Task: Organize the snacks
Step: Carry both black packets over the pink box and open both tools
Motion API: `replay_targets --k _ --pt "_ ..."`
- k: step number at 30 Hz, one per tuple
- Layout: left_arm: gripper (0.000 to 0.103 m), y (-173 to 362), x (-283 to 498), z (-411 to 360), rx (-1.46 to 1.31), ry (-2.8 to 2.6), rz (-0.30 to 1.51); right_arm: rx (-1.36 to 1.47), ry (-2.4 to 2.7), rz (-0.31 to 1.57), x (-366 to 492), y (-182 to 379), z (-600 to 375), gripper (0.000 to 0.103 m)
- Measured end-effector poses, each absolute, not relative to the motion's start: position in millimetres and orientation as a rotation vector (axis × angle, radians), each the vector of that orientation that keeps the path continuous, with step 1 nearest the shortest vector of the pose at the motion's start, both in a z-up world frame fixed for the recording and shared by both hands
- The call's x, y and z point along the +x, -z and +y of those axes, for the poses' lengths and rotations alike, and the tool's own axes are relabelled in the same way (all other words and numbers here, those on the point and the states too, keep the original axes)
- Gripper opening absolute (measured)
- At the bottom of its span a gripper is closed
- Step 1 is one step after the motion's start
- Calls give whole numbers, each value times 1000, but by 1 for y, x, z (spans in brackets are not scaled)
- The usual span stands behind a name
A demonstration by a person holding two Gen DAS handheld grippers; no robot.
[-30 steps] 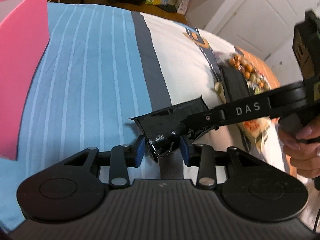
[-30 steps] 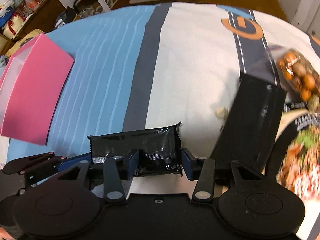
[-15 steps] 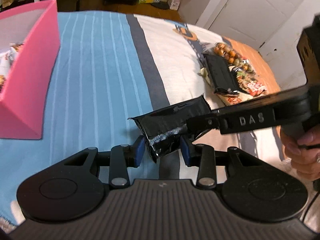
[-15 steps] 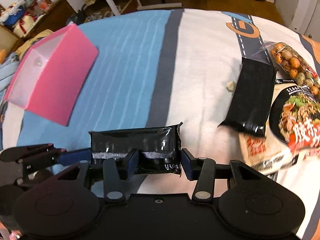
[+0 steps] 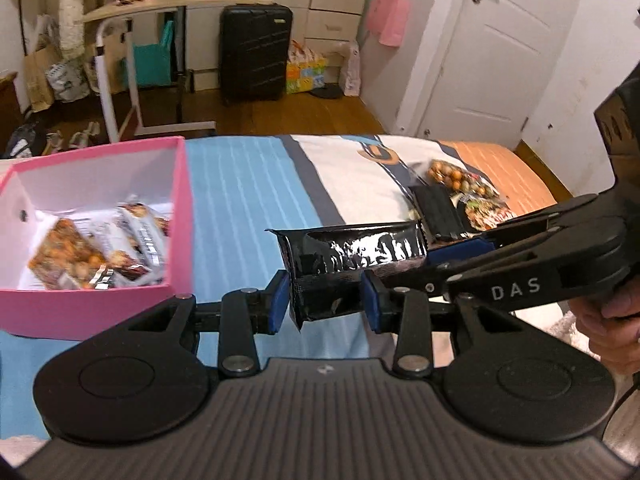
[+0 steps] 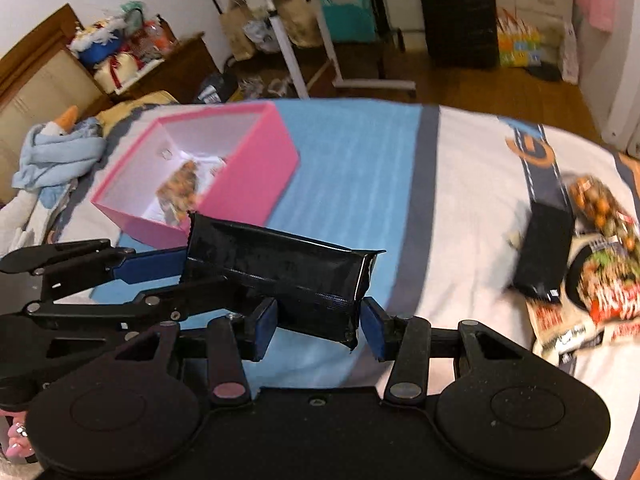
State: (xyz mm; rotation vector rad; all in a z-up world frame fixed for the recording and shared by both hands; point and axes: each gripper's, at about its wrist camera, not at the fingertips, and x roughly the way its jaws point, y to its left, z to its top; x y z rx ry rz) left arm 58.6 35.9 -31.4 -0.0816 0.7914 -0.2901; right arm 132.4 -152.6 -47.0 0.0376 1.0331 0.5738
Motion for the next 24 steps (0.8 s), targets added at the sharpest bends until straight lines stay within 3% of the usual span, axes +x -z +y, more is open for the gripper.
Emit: replay_targets --k 7,15,24 --pt "36 6 54 79 -67 227 762 36 -637 993 135 24 -116 46" --pt "36 0 71 141 -99 128 758 78 -713 986 156 21 -65 26" --pt "36 30 109 215 -222 70 809 31 -753 1011 187 46 -3 25"
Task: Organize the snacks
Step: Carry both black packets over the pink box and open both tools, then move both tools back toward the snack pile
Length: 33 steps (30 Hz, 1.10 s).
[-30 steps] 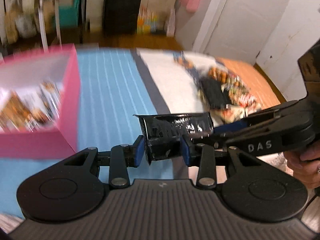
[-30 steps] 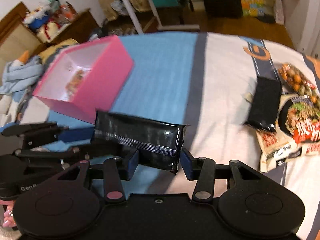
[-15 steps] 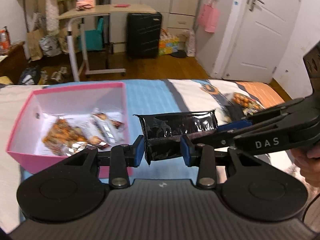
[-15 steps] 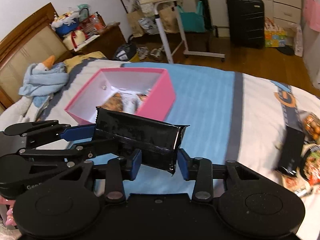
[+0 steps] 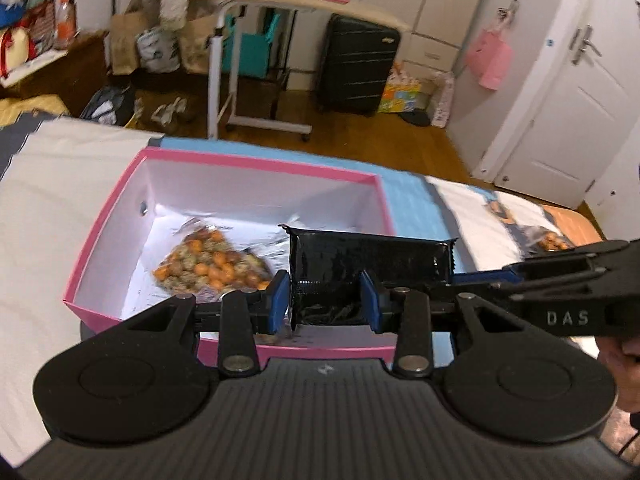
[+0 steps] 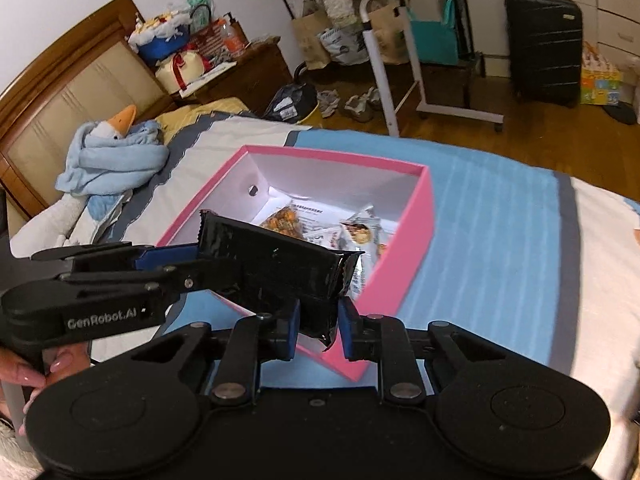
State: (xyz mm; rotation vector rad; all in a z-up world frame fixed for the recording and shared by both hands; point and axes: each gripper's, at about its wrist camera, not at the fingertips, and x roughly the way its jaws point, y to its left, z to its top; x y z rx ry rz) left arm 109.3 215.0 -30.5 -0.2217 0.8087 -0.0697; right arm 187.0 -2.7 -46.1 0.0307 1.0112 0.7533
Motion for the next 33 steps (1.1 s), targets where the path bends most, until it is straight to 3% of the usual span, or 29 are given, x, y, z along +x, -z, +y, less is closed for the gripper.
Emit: replay_targets --k 8,10,12,14,23,33 --pt "40 62 129 234 -220 5 865 -104 -751 1016 199 69 38 25" --pt "46 66 131 232 -185 -29 874 -132 -763 1016 201 74 43 25" --pt "61 70 135 228 -115 -93 887 -138 -769 1017 202 78 44 25" --pt "63 72 136 222 -69 -110 882 -143 -759 1014 201 79 41 25" --pt "63 46 116 208 -73 -86 877 -272 -758 929 169 25 -8 33" --pt "63 -9 91 152 -109 102 837 -229 -589 847 162 -31 -140 39"
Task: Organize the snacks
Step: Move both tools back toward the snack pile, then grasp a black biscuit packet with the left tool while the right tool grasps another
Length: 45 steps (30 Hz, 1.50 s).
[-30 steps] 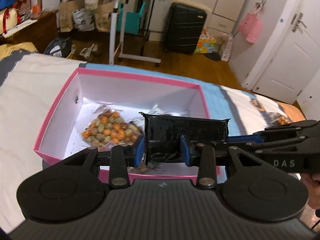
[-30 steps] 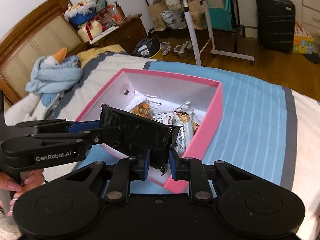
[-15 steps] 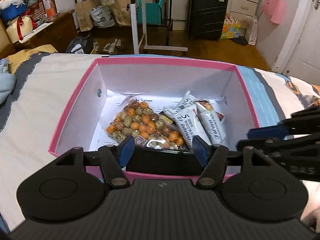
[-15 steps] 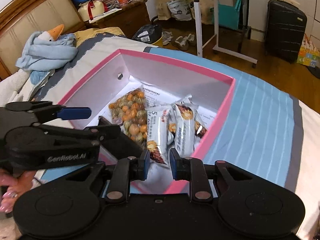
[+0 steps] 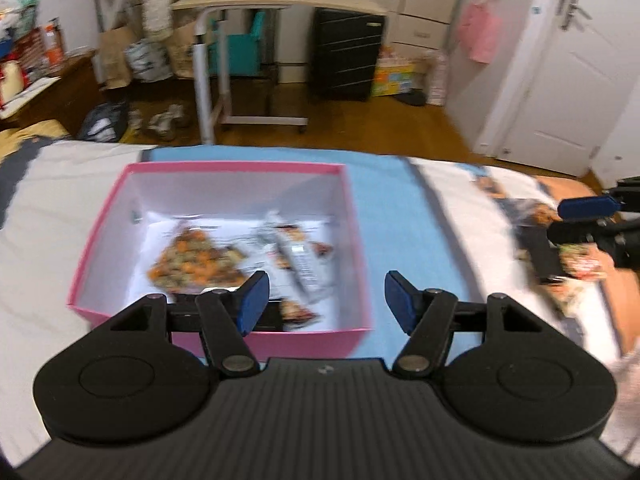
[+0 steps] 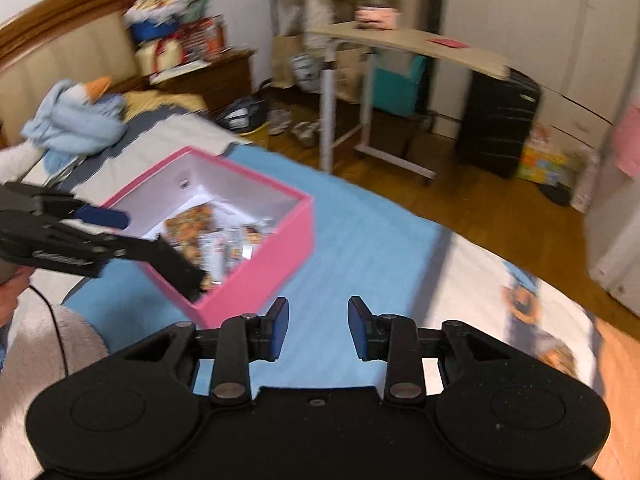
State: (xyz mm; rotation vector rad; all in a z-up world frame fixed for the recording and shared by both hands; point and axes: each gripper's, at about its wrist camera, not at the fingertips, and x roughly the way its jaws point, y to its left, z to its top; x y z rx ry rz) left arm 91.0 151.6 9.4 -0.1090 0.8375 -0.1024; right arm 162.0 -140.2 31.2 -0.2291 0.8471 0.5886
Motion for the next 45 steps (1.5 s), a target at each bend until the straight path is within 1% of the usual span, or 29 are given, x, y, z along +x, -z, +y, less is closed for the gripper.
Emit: replay_targets --k 3,5,11,16,21,25,34,36,40,42,45 --pt "63 -18 92 126 -85 157 827 -229 -555 861 164 -32 -177 45" --pt "63 -21 95 108 -66 189 821 -218 -535 863 166 -29 -197 46" --pt "63 -11 108 55 -68 284 838 -175 -452 874 181 -10 -248 54" --pt "63 11 122 9 -56 374 867 -39 -366 940 210 26 -294 54" --pt "65 35 142 -32 -76 433 906 -2 -314 962 228 57 -316 54" --pt "65 57 160 -61 -105 459 919 111 -331 1039 241 82 -324 54" --pt "65 116 191 -114 -185 519 979 160 -300 1132 272 121 -317 54" --pt "65 126 195 -122 -197 517 974 141 -284 1156 278 129 -314 58" --pt "65 139 199 -140 -178 545 958 136 -277 1164 281 135 -312 60" --pt "70 145 200 -149 -167 536 955 141 -287 1157 282 134 -311 64" --pt "71 151 203 -159 -152 509 951 125 -292 1164 285 137 -306 65"
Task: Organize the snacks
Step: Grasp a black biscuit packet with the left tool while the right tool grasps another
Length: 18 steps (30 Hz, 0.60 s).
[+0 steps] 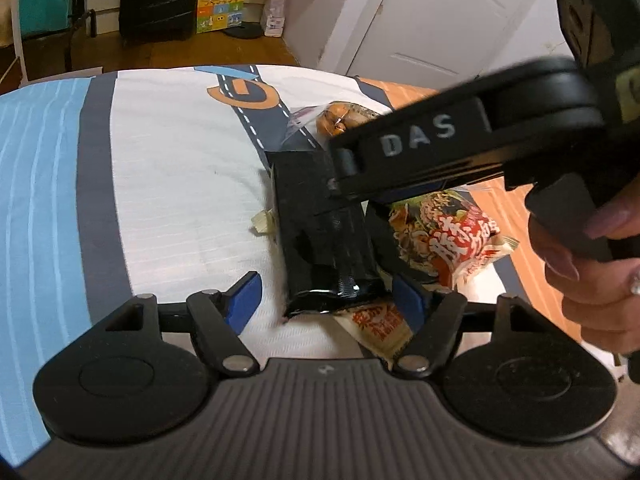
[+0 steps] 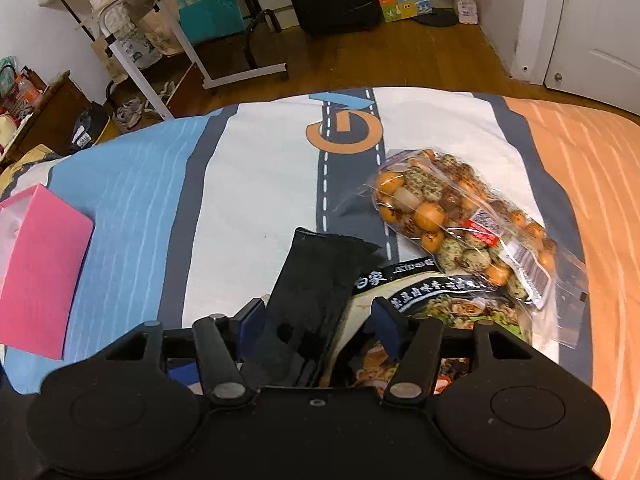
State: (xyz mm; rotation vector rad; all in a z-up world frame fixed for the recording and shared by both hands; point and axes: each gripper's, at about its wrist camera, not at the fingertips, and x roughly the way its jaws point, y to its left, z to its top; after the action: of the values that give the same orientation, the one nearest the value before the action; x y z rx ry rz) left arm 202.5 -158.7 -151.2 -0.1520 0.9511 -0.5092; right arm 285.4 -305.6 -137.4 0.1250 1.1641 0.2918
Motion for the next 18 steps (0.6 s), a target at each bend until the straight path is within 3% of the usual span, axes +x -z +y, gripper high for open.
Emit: replay_targets --k 2,4,11,15,18 --pt "69 152 203 -161 -148 491 935 92 -296 1158 285 139 -300 68" --pt "57 153 204 -163 -154 504 939 54 -292 1154 284 140 -294 70" --pt "49 152 207 -157 -187 526 963 -92 -250 1154 279 142 -269 73" --pt "49 155 206 -147 -237 527 1009 -30 -246 1170 275 136 -276 48" --pt "49 152 200 -142 -235 527 1016 35 -249 1188 271 133 -281 40"
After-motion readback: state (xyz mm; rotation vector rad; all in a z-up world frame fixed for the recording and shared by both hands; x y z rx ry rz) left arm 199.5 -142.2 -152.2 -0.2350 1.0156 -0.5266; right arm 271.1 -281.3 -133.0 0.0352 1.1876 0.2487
